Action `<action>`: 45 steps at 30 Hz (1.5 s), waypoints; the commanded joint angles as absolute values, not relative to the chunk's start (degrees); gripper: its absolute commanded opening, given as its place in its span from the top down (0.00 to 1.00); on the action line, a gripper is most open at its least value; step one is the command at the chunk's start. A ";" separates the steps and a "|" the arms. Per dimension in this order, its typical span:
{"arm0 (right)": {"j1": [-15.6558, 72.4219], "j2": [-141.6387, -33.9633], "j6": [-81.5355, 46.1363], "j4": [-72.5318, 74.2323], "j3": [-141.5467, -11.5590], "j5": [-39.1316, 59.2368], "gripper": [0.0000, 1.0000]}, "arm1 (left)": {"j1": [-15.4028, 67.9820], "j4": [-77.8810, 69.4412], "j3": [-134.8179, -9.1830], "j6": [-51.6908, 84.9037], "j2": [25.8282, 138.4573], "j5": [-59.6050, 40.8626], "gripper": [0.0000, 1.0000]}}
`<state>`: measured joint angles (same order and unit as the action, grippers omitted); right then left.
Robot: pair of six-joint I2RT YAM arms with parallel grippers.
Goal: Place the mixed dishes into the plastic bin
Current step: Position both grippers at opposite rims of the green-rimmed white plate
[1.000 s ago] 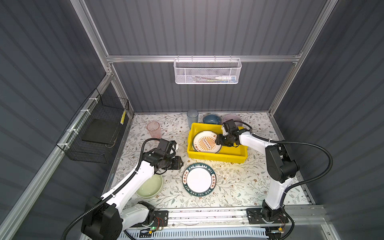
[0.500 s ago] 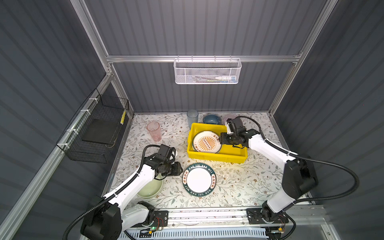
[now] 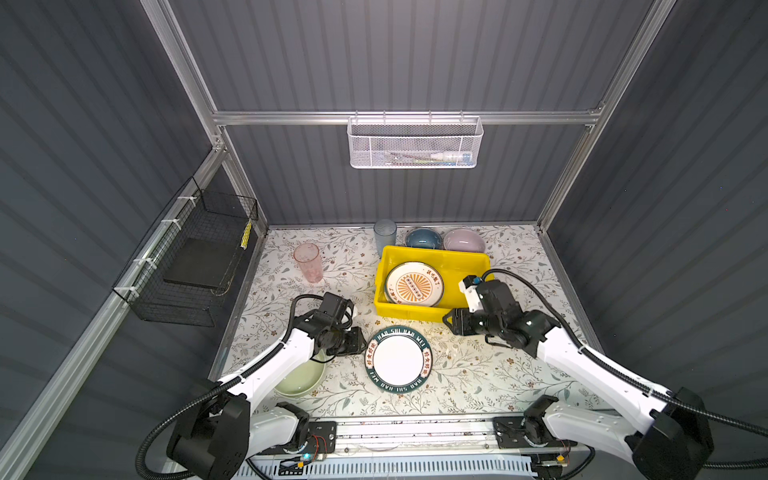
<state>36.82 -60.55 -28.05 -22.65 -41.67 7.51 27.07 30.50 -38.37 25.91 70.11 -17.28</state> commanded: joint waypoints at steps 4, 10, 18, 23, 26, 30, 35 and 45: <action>43.38 -58.78 -36.50 -13.87 -32.44 5.04 0.42 | 27.51 28.44 -36.20 27.34 72.74 -18.46 0.72; 45.47 -63.72 -40.28 -7.71 -28.63 4.64 0.43 | 27.60 27.09 -35.02 27.86 73.74 -20.39 0.73; 46.20 -73.46 -41.57 0.15 -28.42 7.47 0.45 | 27.60 25.79 -34.38 27.93 75.11 -20.50 0.74; 46.23 -78.31 -42.22 3.57 -29.12 9.30 0.47 | 27.69 25.04 -34.09 27.87 76.50 -20.70 0.76; 46.23 -80.68 -43.27 7.11 -29.07 11.79 0.49 | 27.69 25.27 -34.10 27.71 76.81 -19.69 0.78; 46.23 -83.24 -45.10 12.28 -28.82 15.01 0.53 | 27.69 25.14 -33.79 28.03 77.46 -19.34 0.82; 46.23 -84.73 -46.14 15.09 -28.92 16.61 0.61 | 27.73 23.67 -33.05 28.49 78.39 -19.32 0.84; 46.24 -83.68 -47.28 16.70 -28.83 18.11 0.74 | 27.69 21.67 -32.00 28.89 79.75 -19.28 0.84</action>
<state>45.82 -84.49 -46.78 13.76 -28.67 15.73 27.44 21.63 -33.65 28.01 77.84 -21.08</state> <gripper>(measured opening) 0.269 0.161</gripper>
